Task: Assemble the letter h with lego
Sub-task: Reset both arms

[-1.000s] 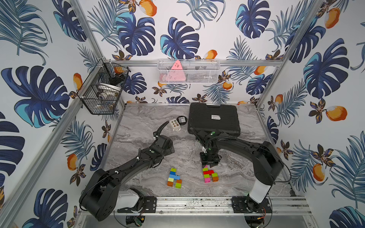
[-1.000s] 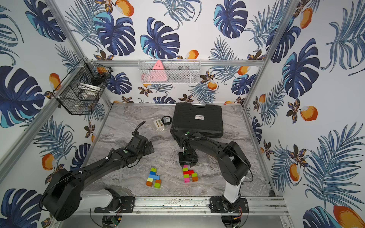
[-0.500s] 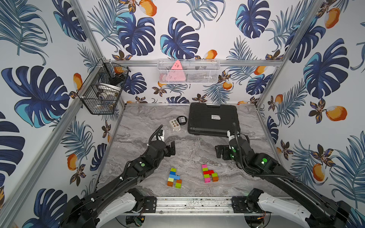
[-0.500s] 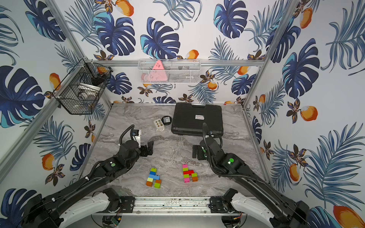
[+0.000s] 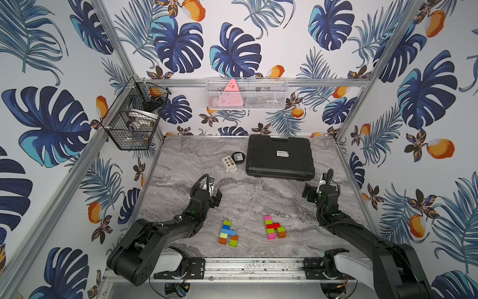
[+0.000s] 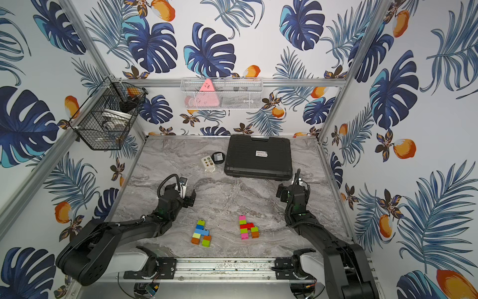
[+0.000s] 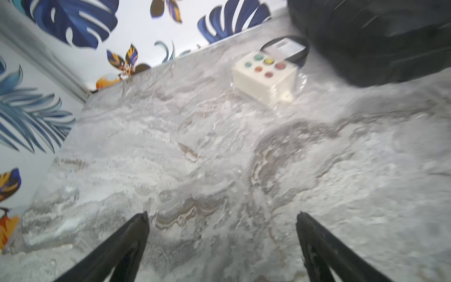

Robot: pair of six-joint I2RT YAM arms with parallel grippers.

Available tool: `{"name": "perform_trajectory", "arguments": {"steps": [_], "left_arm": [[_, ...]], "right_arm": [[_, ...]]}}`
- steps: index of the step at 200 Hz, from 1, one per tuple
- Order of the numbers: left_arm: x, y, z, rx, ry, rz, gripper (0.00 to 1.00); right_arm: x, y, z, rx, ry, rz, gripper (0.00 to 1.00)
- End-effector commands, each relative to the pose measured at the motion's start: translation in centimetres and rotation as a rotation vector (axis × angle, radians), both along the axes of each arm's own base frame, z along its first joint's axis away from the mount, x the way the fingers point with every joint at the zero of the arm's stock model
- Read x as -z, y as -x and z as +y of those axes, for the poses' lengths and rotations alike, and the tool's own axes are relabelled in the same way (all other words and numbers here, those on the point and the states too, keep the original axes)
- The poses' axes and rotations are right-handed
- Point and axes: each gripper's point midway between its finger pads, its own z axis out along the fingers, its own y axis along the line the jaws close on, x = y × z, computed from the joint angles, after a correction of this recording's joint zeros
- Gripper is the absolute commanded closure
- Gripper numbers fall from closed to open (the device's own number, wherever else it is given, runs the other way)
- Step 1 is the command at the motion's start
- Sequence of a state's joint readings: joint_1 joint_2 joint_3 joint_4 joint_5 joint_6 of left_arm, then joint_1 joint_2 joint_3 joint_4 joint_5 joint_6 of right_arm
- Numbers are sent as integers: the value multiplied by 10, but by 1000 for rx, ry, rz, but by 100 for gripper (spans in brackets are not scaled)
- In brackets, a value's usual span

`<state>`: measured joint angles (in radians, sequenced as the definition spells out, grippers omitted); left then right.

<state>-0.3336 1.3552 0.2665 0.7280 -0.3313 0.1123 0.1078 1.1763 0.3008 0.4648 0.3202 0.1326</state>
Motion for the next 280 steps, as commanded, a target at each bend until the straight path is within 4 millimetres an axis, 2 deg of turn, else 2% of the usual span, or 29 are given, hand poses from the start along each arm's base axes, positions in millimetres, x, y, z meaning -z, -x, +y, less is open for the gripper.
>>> {"name": "perform_trajectory", "arguments": {"steps": [1, 37, 62, 68, 84, 99, 113, 122, 132, 143, 153, 169, 183, 220, 229, 238, 256, 280], "left_arm": [[-31, -22, -11, 59, 133, -122, 1], [-23, -32, -9, 61, 142, -72, 1], [-25, -31, -8, 58, 136, -83, 1], [-26, -31, -8, 59, 135, -84, 1], [-26, -30, -7, 56, 136, -89, 1], [-26, -30, -7, 54, 136, -92, 1], [-26, -29, -5, 40, 142, -94, 1], [-29, -28, 0, 20, 135, -112, 1], [-33, -20, 7, -6, 111, -149, 1], [-40, -8, 18, -41, 97, -202, 1], [-41, -2, 18, -31, 89, -220, 1], [-40, -9, 12, 1, 68, -218, 1], [-40, -13, 12, 10, 66, -245, 1], [-15, -26, 34, -64, 105, -254, 1], [-17, -27, 39, -74, 104, -282, 1], [-11, -28, 36, -61, 118, -230, 1], [-2, -48, 41, -77, 137, -140, 1], [2, -51, 45, -75, 158, -117, 1]], "right_arm": [[-21, -22, -2, -52, -105, -216, 1], [-14, -46, -16, -70, -80, -220, 0], [15, -55, -17, -79, -95, -174, 1], [13, -61, -14, -102, -87, -215, 0], [22, -57, -22, -52, -107, -120, 0], [14, -59, -24, -48, -89, -209, 1], [21, -57, -24, -37, -103, -137, 0], [20, -59, -23, -50, -98, -151, 0], [14, -60, -20, -72, -81, -200, 0], [20, -58, -24, -41, -94, -153, 1], [19, -59, -25, -35, -93, -140, 0], [17, -64, -26, -32, -85, -161, 0], [22, -65, -27, -23, -93, -112, 0], [21, -66, -26, -25, -85, -121, 0], [19, -66, -26, -25, -82, -134, 0], [19, -66, -26, -26, -82, -133, 0], [20, -66, -26, -26, -81, -129, 1], [20, -66, -26, -28, -82, -127, 0]]}}
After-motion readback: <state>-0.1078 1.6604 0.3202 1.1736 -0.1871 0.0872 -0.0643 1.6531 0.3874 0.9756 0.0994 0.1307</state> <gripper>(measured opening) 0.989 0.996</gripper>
